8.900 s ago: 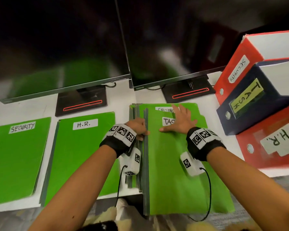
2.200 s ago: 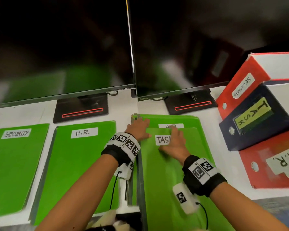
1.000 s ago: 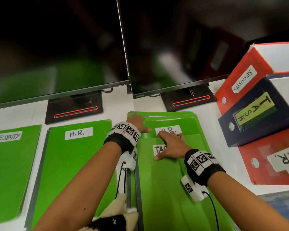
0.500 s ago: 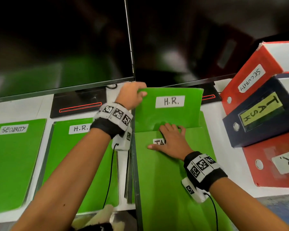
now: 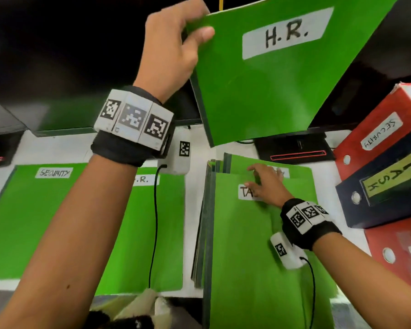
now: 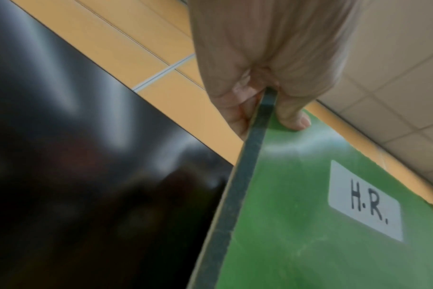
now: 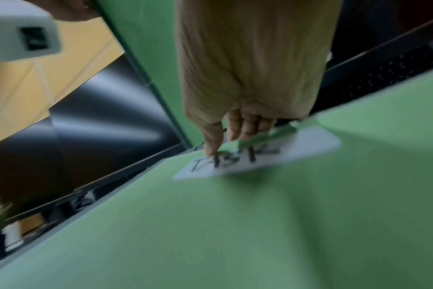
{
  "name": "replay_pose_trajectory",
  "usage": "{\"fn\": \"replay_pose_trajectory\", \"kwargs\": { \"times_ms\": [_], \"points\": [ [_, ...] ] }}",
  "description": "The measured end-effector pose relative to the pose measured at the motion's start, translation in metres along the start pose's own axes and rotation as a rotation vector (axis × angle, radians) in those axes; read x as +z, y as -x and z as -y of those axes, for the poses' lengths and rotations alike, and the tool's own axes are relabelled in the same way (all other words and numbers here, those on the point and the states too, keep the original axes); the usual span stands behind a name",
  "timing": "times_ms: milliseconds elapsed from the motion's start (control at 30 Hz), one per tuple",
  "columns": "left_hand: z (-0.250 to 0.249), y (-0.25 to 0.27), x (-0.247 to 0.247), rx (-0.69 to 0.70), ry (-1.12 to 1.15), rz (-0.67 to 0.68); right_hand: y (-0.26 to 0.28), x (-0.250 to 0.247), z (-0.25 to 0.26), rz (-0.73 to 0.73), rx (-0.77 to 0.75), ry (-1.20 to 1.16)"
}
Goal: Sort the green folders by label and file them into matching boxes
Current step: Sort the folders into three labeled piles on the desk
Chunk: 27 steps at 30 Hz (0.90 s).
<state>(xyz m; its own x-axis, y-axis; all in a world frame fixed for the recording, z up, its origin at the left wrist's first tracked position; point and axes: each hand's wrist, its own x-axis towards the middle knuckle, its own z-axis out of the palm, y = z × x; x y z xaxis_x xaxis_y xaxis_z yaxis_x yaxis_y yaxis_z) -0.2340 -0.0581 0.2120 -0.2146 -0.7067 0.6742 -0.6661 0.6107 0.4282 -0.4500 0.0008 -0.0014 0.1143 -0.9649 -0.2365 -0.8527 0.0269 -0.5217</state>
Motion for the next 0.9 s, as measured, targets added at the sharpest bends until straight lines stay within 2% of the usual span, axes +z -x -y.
{"fn": "replay_pose_trajectory", "kwargs": {
  "times_ms": [67, 167, 233, 367, 500, 567, 633, 700, 767, 900],
  "points": [
    [0.008, 0.005, -0.012, -0.02, -0.019, -0.015, -0.009, -0.01, 0.002, -0.138, 0.048, -0.077],
    [0.021, 0.013, -0.034, -0.065, -0.004, -0.003, -0.012, -0.025, 0.015, -0.472, 0.115, -0.455],
    [0.028, 0.019, -0.049, -0.099, -0.001, 0.019, -0.011, -0.03, 0.032, -0.564, 0.065, -0.651],
    [0.049, 0.034, -0.075, -0.163, 0.031, 0.005, -0.011, -0.029, 0.077, -0.586, -0.066, -0.786],
    [0.071, 0.054, -0.098, -0.266, 0.181, -0.245, -0.009, -0.017, 0.116, -0.628, -0.175, -0.824],
    [0.093, 0.072, -0.102, -0.391, 0.318, -0.325, -0.003, -0.005, 0.138, -0.603, -0.216, -0.845],
    [0.11, 0.089, -0.102, -0.61, 0.386, -0.265, 0.003, 0.012, 0.158, -0.539, -0.199, -0.87],
    [0.128, 0.109, -0.097, -0.783, 0.266, -0.157, 0.005, 0.034, 0.171, -0.455, -0.125, -0.909],
    [0.143, 0.134, -0.092, -0.899, 0.116, -0.06, 0.005, 0.056, 0.178, -0.406, -0.025, -0.93],
    [0.163, 0.187, -0.082, -1.097, 0.013, 0.144, 0.008, 0.092, 0.174, -0.321, 0.23, -0.84]
  ]
}}
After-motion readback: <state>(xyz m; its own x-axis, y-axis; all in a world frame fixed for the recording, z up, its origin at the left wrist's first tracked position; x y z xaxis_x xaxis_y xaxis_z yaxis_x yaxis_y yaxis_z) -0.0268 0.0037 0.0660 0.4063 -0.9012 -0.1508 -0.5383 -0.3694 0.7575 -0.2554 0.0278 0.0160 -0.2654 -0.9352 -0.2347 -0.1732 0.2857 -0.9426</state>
